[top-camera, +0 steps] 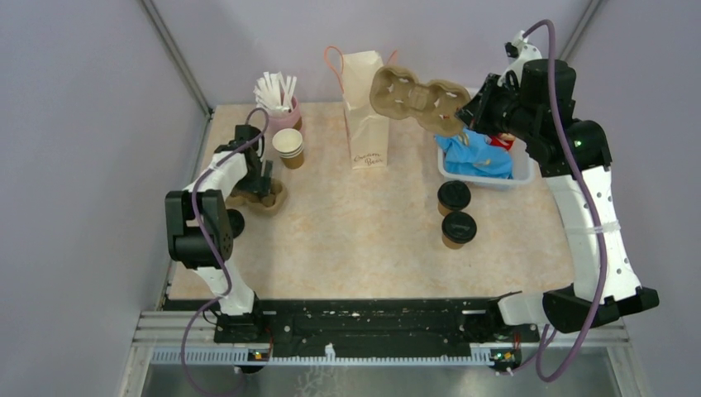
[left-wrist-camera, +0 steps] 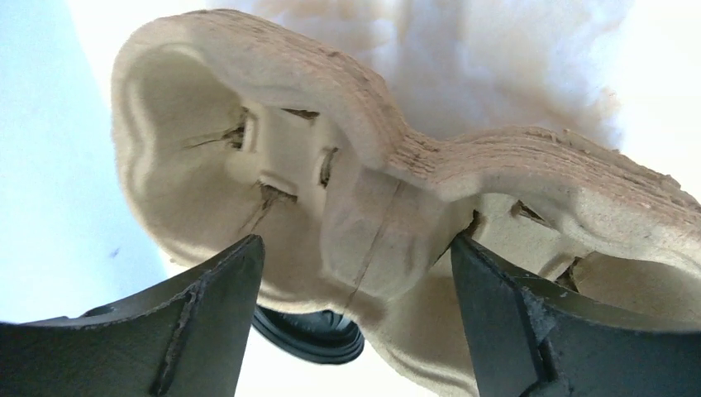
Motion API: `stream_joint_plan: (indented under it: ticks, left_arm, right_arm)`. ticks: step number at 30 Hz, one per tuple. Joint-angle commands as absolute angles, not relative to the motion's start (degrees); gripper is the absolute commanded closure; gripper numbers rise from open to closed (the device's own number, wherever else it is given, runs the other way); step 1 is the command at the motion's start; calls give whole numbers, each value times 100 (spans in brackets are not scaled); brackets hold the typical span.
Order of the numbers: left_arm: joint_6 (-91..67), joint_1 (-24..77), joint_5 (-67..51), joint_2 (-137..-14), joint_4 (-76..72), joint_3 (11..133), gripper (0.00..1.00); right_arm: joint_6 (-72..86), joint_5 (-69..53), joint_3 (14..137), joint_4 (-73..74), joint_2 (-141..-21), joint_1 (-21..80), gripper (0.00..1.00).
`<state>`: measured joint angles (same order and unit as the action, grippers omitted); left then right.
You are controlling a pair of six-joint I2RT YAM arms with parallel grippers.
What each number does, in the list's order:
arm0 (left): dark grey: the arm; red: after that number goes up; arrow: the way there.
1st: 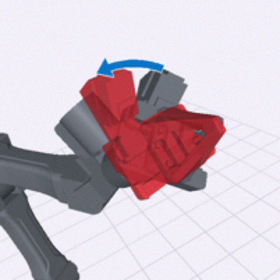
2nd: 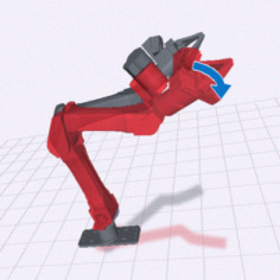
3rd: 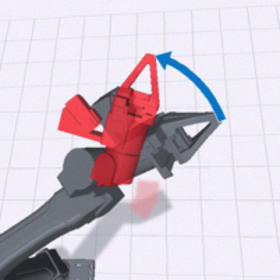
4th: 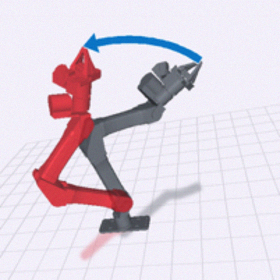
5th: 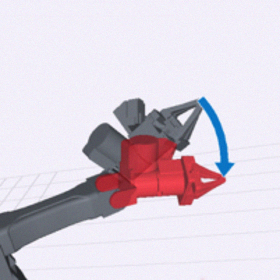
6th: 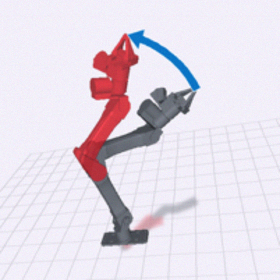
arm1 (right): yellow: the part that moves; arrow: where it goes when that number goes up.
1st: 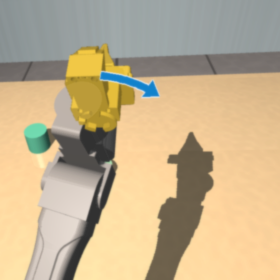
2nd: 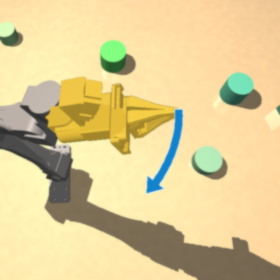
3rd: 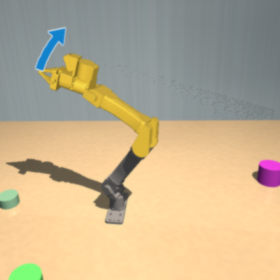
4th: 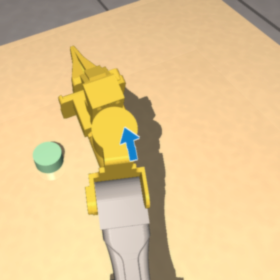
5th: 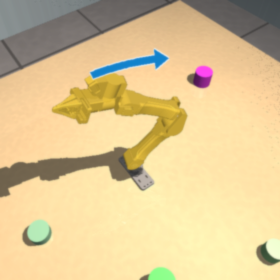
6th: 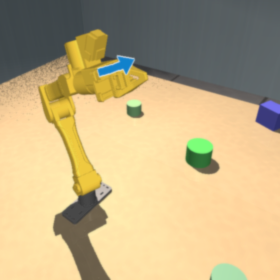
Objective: Pack the takeout coffee
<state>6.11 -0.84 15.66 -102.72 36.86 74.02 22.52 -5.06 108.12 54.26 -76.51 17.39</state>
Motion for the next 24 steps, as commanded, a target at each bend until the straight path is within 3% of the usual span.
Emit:
stream_joint_plan:
  ticks: [1,6,11,16,24]
  left_arm:
    - [503,-114,2235,-9622,4060,7593,8]
    - [-424,-99,1307,-9260,4358,9137,4]
    - [-2202,326,-498,-9397,3407,9946,3]
    - [-3986,1267,-451,-10061,2884,10573,3]
    - [-3215,1947,259,-11006,1620,11260,3]
  right_arm:
    - [2124,-341,11052,5328,-7645,1717,100]
    - [2160,-336,11080,5279,-7683,1719,100]
    - [2211,-329,11082,5256,-7655,1718,100]
    - [2288,-251,11060,5247,-7521,1714,100]
    - [2362,-142,10829,5262,-7242,1705,100]
